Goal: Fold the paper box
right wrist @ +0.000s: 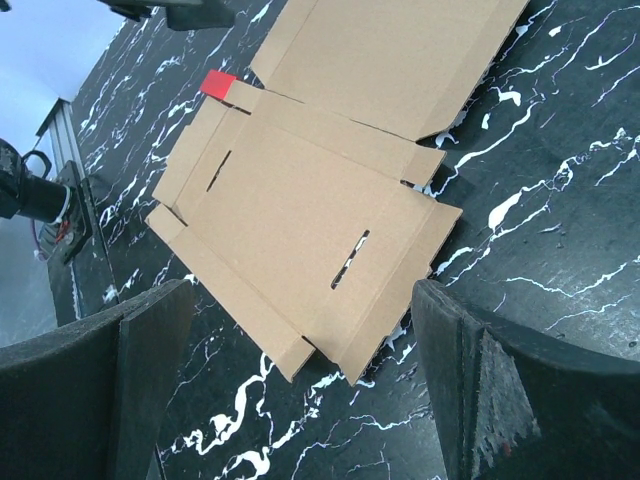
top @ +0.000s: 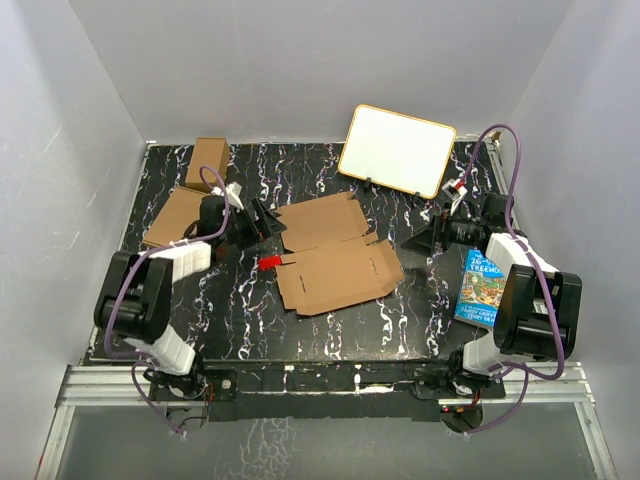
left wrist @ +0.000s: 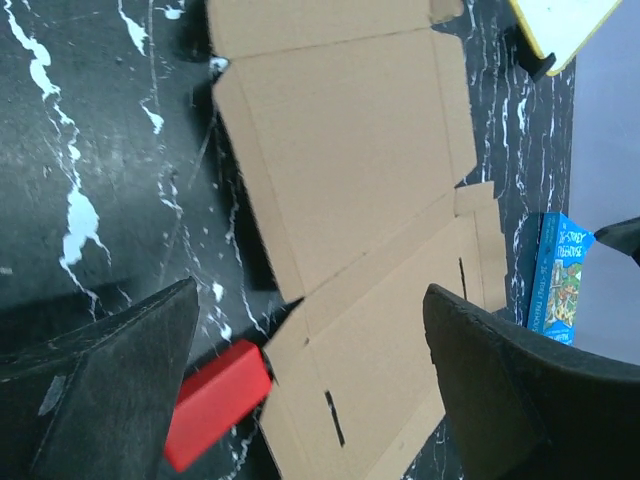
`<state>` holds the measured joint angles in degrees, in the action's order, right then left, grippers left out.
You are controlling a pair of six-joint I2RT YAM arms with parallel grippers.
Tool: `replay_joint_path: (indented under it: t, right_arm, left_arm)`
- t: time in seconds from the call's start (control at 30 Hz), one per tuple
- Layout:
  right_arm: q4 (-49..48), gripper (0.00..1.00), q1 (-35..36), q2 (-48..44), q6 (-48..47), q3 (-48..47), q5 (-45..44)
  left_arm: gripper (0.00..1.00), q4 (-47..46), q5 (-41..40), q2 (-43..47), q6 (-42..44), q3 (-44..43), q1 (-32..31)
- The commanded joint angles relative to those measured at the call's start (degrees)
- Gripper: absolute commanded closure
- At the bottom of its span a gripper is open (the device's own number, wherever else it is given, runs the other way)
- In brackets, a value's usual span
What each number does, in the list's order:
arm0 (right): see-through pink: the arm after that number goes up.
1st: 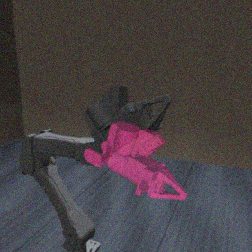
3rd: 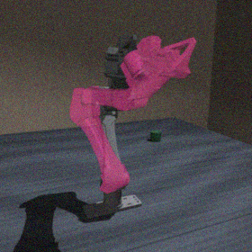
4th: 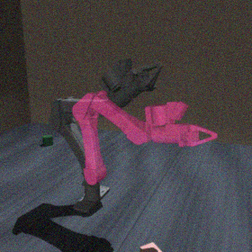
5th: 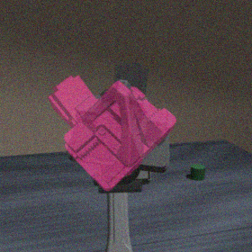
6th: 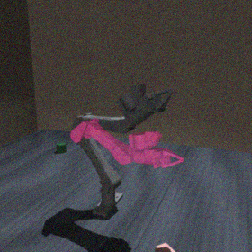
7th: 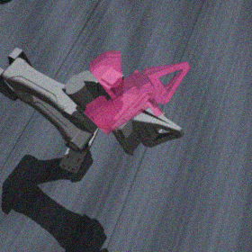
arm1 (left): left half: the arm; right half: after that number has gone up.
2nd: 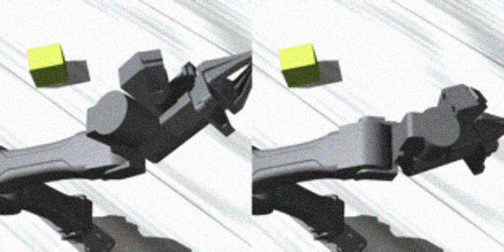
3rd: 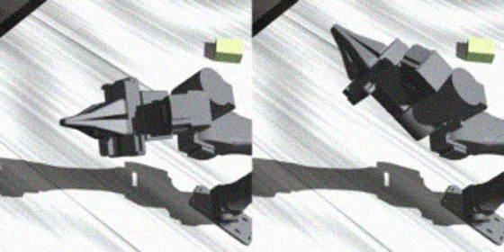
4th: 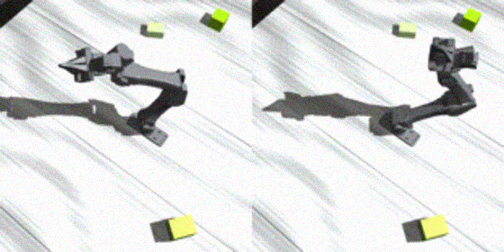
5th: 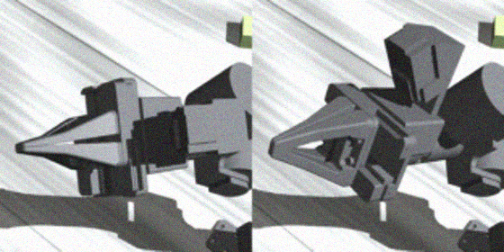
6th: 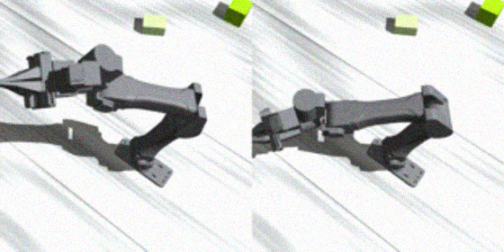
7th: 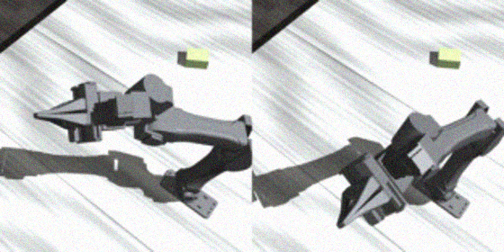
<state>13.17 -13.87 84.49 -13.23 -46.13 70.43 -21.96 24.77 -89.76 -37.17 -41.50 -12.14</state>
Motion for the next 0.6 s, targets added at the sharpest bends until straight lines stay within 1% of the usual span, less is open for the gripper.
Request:
replay_joint_path:
  t: [0.0,0.1,0.2,0.33,0.4,0.57]
  right_arm:
    - [-1.5,0.02,0.4,-0.4,-1.8,-2.7,0.5]
    - [-1.4,0.01,0.5,-0.4,-1.9,-2.7,0.3]
    - [-1.3,0.02,0.7,-0.4,-2.0,-2.7,0.3]
    - [-1.3,0.02,0.9,-0.4,-2.0,-2.7,0.2]
    - [-1.3,0.02,1.1,-0.4,-2.0,-2.7,0.2]
    - [-1.3,0.02,1.5,-0.2,-2.0,-2.8,0.1]
  left_arm:
    - [0.13,-4.6,6.7,-6.7,-2.4,-4.6,2.4]
    - [0.28,-5.4,10.1,-12.5,-4.2,-8.2,3.2]
    - [0.38,-1.7,10.2,-16.7,-3.4,-12.6,3.3]
    - [0.45,2.0,7.7,-19.4,-2.5,-15.5,3.3]
    - [0.47,3.6,7.2,-20.7,-2.0,-16.9,3.3]
    - [0.62,5.7,8.1,-24.2,-1.8,-20.1,3.0]
